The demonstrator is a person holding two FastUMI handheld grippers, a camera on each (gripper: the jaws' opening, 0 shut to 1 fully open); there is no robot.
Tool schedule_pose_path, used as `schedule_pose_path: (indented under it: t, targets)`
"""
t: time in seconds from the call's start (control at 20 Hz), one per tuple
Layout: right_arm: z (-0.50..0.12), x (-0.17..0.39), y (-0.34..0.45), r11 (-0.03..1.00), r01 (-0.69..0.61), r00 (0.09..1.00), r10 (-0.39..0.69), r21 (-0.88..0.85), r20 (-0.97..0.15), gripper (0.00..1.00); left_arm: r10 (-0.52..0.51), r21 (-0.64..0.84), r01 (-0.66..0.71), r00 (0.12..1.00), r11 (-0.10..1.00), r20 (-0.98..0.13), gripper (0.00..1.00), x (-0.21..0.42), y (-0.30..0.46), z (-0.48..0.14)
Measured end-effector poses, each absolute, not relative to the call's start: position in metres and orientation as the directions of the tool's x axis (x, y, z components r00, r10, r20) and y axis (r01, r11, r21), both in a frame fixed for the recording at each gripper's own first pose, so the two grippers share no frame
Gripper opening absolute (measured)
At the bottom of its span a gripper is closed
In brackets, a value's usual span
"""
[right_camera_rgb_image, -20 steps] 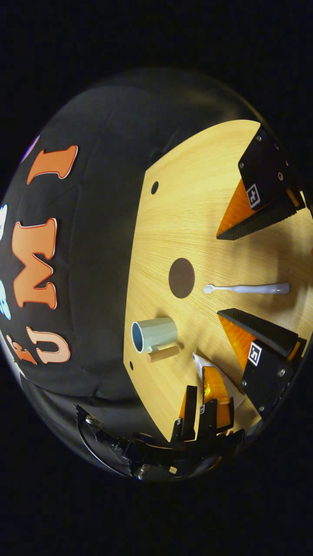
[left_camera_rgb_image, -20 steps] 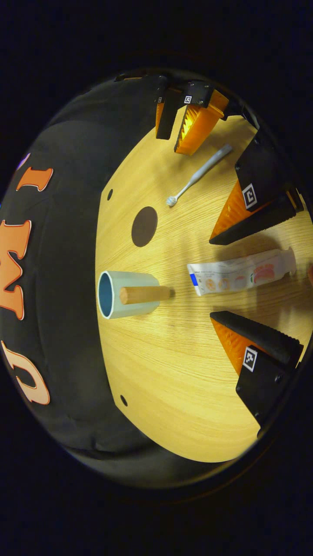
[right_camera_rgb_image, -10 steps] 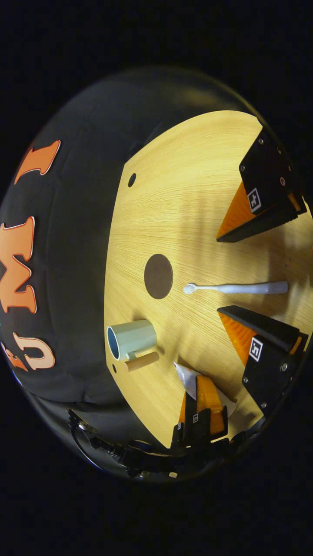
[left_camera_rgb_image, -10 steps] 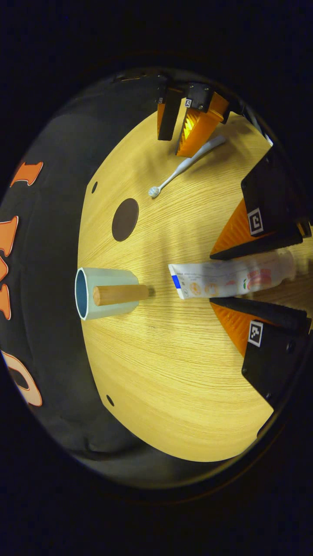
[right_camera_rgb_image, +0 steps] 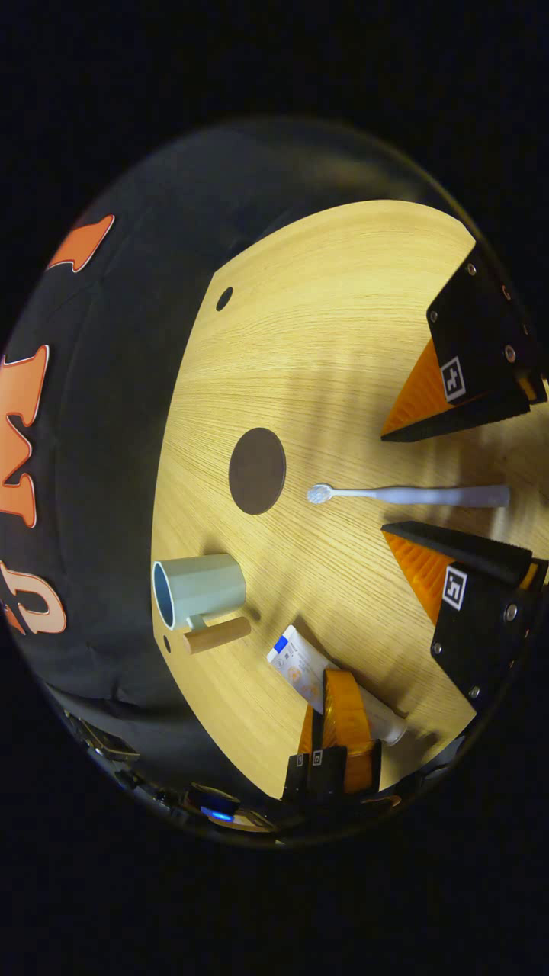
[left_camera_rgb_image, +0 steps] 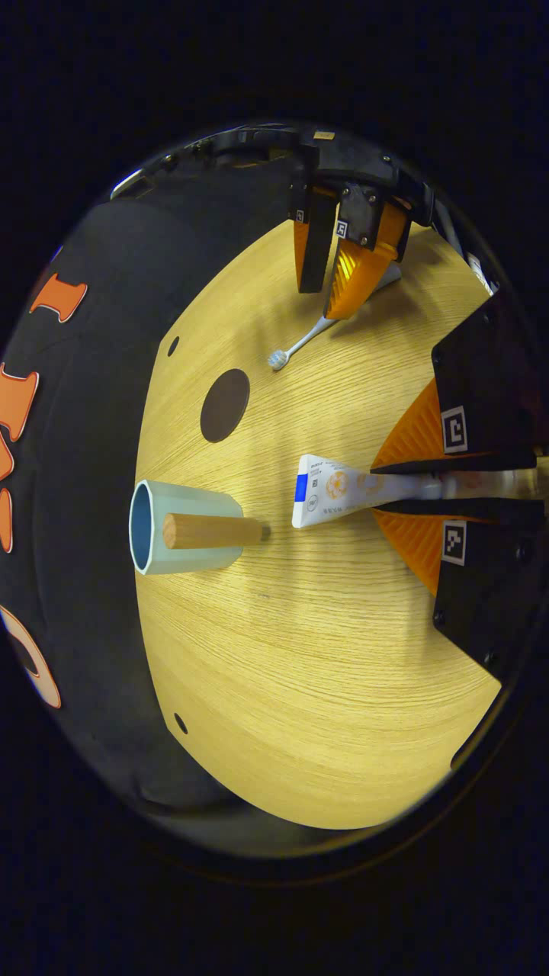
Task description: Put the toothbrush and toothpaste on the desktop into the cup, then pick up the cup and place it on the coaster on the desktop.
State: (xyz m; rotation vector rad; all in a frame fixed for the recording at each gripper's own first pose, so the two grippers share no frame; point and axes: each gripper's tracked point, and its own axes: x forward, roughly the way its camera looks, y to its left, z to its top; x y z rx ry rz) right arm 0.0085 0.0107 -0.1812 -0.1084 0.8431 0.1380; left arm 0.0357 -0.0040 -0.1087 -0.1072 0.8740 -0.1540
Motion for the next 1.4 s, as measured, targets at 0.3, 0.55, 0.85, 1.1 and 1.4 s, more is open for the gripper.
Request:
schedule_pose_path:
  t: [0.3,0.55,0.85,1.1,1.4]
  targets:
    - [-0.192,0.017,0.018,0.992,-0.127,0.618,0.078,-0.002,-0.782,0.37,-0.160,-0.139,0.087,0.701,0.987,-0.696,0.18,0.045,0.003,-0.082]
    - [-0.193,0.017,0.021,0.991,-0.132,0.604,0.074,-0.008,-0.794,0.16,-0.159,-0.135,0.094,0.757,0.986,-0.634,0.18,0.061,0.007,-0.057]
    - [-0.189,0.023,0.023,0.993,-0.114,0.638,0.094,0.028,-0.765,0.07,-0.159,-0.122,0.110,0.825,0.986,-0.542,0.18,0.083,0.011,-0.012]
    - [-0.164,0.038,0.025,0.991,-0.110,0.696,0.134,0.080,-0.706,0.07,-0.148,-0.113,0.107,0.874,0.988,-0.464,0.18,0.106,0.026,0.026]
    - [-0.140,0.057,0.019,0.989,-0.082,0.754,0.140,0.120,-0.641,0.07,-0.154,-0.091,0.129,0.913,0.987,-0.377,0.18,0.154,0.027,0.067]
